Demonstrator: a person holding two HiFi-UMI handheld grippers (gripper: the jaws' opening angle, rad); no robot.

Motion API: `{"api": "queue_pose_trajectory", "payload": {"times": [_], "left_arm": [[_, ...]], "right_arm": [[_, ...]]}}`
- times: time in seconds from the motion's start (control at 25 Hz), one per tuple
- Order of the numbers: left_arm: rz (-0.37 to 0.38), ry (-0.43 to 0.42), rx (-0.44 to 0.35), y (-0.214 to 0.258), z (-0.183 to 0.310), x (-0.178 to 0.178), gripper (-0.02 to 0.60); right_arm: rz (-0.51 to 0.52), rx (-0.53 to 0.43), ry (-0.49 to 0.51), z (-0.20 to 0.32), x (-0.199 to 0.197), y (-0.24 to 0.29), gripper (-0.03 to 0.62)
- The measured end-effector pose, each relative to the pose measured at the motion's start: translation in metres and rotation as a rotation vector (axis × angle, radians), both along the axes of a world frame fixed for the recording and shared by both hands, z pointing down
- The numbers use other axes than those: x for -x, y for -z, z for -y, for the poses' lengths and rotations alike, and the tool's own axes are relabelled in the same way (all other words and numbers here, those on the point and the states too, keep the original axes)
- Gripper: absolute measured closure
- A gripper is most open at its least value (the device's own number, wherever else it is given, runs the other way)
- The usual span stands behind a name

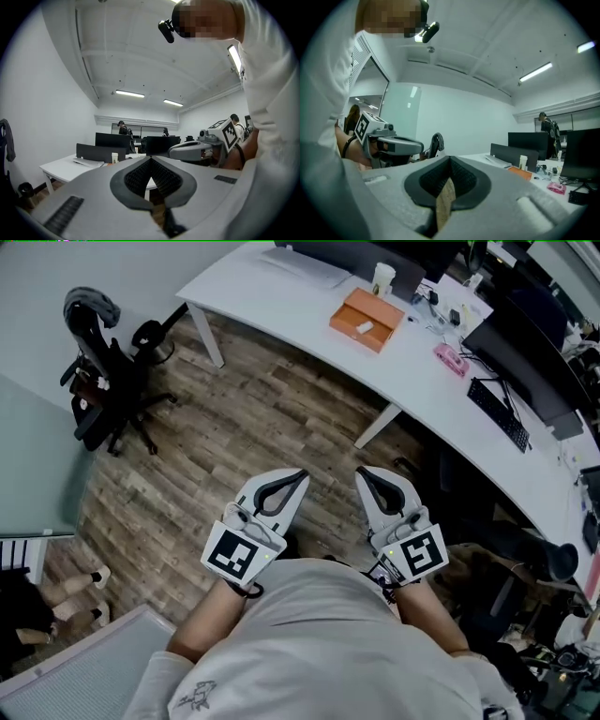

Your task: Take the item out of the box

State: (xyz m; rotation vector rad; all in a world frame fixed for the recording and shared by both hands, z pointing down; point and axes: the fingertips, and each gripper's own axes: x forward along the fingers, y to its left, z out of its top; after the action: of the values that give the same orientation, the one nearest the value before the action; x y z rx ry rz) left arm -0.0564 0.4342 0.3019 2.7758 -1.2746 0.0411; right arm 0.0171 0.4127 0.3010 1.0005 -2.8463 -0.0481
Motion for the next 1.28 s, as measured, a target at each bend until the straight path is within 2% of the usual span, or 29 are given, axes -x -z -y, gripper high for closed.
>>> {"api": "queue_pose_trajectory", "payload": {"times": [0.28,0.64,0.92,1.12,1.28], "left_arm": [[0.014,-0.028,0.001,0.010,0.040,0.081,0.583],[-0.010,-0.012,0.015,0.004,0.065,0.136,0.583],[-0.008,-0.006,0.001,-0.005,0.087,0.146,0.583],[-0.012,-0.015,0.021,-0.003,0.109,0.142,0.583],[-0.003,-0.033,-0.004,0.001,0.138,0.131,0.583]], "right_arm": [[-0.009,0.002,-0.060,0.048,0.057,0.013,0.592],[-0.019,0.031,-0.049,0.072,0.108,0.000,0.591],[0.013,0.013,-0.049,0.103,0.115,-0.006,0.591],[0.027,0.016,-0.066,0.128,0.110,-0.005,0.591],[0.038,0.010,-0.085,0.157,0.096,-0.003,0.591]]}}
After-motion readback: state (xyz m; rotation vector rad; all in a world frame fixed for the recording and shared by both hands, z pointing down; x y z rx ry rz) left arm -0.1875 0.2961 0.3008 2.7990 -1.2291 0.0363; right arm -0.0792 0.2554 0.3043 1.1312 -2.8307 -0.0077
